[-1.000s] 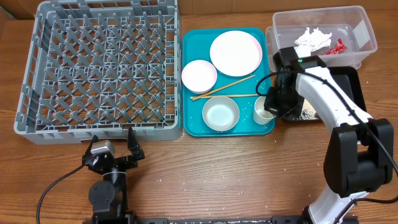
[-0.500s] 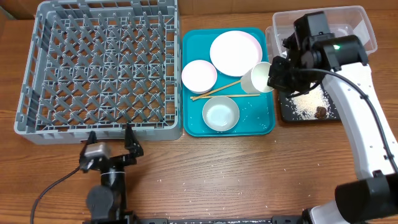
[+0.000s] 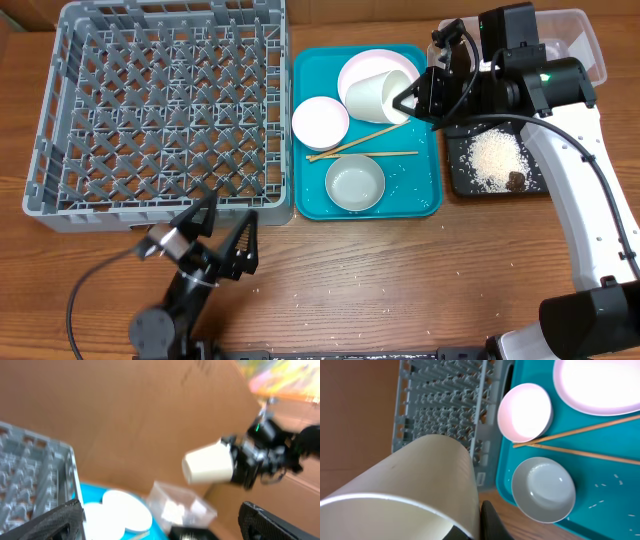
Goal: Sort waste into correct bins and load items into the dishwasher
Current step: 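Lift the cup toward the left gripper and hand it over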
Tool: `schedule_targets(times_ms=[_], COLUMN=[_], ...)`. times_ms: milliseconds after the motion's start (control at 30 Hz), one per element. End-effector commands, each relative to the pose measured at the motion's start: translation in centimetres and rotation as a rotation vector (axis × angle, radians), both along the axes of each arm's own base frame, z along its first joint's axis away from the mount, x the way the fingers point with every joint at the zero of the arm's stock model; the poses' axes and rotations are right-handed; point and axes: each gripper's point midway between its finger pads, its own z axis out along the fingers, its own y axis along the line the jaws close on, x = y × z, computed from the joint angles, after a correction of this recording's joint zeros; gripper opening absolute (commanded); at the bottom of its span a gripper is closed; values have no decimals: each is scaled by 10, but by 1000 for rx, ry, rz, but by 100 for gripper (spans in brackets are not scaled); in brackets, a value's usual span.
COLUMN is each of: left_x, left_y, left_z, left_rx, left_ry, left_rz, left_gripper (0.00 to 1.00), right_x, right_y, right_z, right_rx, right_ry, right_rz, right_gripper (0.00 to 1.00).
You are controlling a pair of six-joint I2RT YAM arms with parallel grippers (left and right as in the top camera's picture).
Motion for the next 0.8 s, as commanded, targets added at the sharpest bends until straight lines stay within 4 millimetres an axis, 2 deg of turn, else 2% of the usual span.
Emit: schedule_targets(times_ms=[0,67,133,200,233,267,333,367,433,500,567,600,667,733,767], left_x=[1,12,28,38,48,71,98,114,129,142,146,146,144,142,142], left_y=[-39,-51,-69,-77,-78,-78,-75,-74,-73,-72,-75,-77,-83,-89,-92], left_z=[58,77,96,104,106,108,103,92,74,57,42,39,37,38,38], left_rx=[264,307,327,316,278,190,34,-90,-218,-261,-289,-295,-288,-276,-274], left_ry=[-115,-114,-85,-39,31,165,398,580,758,812,867,883,885,881,882], left_rz=[-236,-356,-607,-856,-987,-1018,-1041,-1052,-1046,-1034,-1055,-1065,-1079,-1094,-1097], left_gripper=[100,100,100,100,100,100,100,100,100,100,100,100,91,92,97], right_x=[-3,-4,-4,-3,-2,-1,1,3,5,12,18,19,20,26,27], right_y=[6,7,9,9,9,9,10,13,19,23,32,36,49,64,72], right_z=[23,24,25,26,27,28,30,34,39,37,31,29,28,19,14], right_rx=[63,72,81,82,83,84,90,112,147,177,242,280,382,421,424], right_ry=[-53,-53,-58,-66,-72,-80,-96,-112,-131,-137,-108,-97,-93,-64,-60], right_rz=[45,52,60,60,60,60,64,78,103,118,142,164,250,281,293], right_gripper=[4,4,4,4,4,4,4,4,4,4,4,4,4,4,4])
